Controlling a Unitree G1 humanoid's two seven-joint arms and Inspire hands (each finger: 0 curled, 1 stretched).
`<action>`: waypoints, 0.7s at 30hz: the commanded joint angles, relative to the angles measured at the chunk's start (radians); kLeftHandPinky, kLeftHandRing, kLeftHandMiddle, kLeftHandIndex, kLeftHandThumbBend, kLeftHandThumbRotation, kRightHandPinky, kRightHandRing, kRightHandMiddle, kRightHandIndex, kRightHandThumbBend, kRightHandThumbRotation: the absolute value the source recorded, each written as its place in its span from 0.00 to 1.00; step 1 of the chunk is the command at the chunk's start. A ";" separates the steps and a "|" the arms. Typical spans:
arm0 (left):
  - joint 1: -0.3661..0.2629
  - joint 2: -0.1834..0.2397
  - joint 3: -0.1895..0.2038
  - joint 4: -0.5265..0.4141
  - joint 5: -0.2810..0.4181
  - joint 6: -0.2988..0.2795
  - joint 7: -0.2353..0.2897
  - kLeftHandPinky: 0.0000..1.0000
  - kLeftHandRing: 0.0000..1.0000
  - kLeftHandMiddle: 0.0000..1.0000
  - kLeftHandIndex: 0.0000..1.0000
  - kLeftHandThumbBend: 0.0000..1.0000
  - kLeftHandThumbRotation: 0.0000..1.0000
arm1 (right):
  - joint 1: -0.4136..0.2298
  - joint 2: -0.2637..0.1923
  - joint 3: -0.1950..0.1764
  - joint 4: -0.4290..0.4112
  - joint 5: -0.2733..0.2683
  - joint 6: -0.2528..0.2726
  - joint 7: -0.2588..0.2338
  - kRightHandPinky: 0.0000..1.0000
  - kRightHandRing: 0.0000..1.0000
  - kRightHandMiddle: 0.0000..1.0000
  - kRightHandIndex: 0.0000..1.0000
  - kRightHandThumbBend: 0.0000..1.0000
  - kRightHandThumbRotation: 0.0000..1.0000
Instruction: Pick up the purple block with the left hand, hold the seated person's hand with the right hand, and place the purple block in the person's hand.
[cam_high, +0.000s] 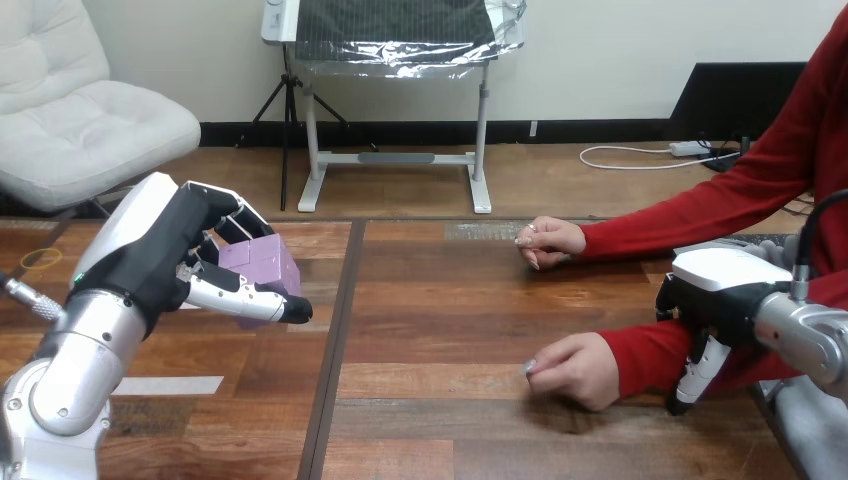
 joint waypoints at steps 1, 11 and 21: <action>-0.034 0.006 0.024 -0.045 -0.002 -0.021 0.013 0.28 0.32 0.39 0.41 0.85 0.00 | 0.030 0.044 0.036 0.041 -0.017 0.024 0.023 0.10 0.18 0.29 0.39 0.94 0.14; -0.038 0.004 0.023 -0.037 -0.003 -0.024 0.016 0.27 0.32 0.39 0.41 0.85 0.00 | 0.032 0.048 0.030 0.039 -0.005 0.027 0.030 0.13 0.20 0.30 0.39 0.92 0.14; -0.040 -0.004 0.025 -0.033 -0.010 -0.025 0.023 0.28 0.33 0.39 0.41 0.84 0.00 | 0.041 0.040 -0.005 0.026 0.045 -0.008 0.030 0.17 0.24 0.34 0.39 0.90 0.12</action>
